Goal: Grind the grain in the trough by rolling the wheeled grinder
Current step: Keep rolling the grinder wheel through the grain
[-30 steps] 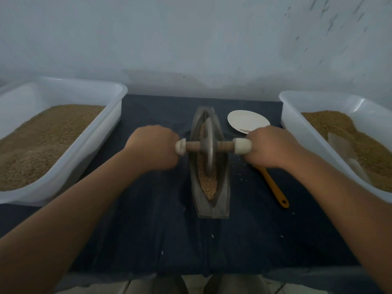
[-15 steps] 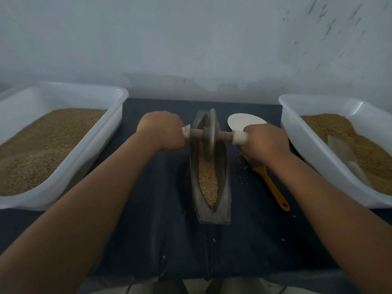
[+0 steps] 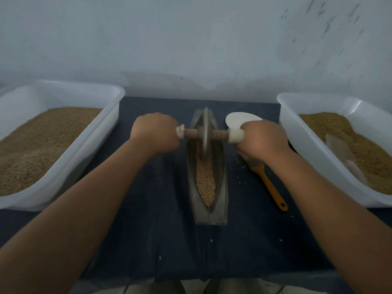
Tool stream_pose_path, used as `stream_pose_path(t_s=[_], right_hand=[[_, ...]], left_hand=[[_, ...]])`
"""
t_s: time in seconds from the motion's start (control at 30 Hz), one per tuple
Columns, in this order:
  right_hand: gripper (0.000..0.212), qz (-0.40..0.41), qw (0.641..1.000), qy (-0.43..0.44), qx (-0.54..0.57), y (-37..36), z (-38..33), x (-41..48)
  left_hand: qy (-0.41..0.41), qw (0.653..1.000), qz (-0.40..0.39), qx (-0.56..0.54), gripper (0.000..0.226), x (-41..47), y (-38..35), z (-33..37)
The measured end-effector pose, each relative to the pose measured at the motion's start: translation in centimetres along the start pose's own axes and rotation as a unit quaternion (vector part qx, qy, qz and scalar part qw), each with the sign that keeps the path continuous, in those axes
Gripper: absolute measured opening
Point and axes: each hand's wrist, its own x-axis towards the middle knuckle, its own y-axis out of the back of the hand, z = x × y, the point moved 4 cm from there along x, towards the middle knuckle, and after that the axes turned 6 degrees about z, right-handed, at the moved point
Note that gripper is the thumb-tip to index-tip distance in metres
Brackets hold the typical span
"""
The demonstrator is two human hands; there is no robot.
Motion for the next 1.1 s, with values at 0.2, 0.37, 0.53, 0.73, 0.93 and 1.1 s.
stream_pose_path(t_s=[0.2,0.37,0.53,0.73,0.93,1.1], right_hand=[[0.024,-0.021,0.999,0.045,-0.007,1.1,-0.2,-0.7],[0.025,-0.182,0.977,0.099,0.043,3.1,0.4,-5.3],[0.019,-0.097,0.994,0.049,0.002,1.3,0.2,-2.1],[0.030,0.001,1.000,0.014,-0.011,-0.2,0.0,1.7],[0.012,-0.242,0.965,0.025,0.096,0.5,1.1,-4.5],[0.015,-0.217,0.970,0.032,0.107,0.4,1.0,-5.6]], left_hand=[[-0.009,0.998,-0.037,-0.042,0.025,-2.9,-0.3,-0.1],[-0.044,0.997,-0.025,-0.054,0.029,-9.3,0.3,-0.7],[-0.030,0.998,-0.040,-0.039,0.025,-5.0,0.0,-0.3],[0.014,0.999,-0.014,-0.032,0.027,0.8,0.0,-0.1],[-0.103,0.995,0.006,0.017,0.021,-5.7,1.8,0.6],[-0.104,0.994,-0.006,0.025,0.023,-4.6,1.6,0.5]])
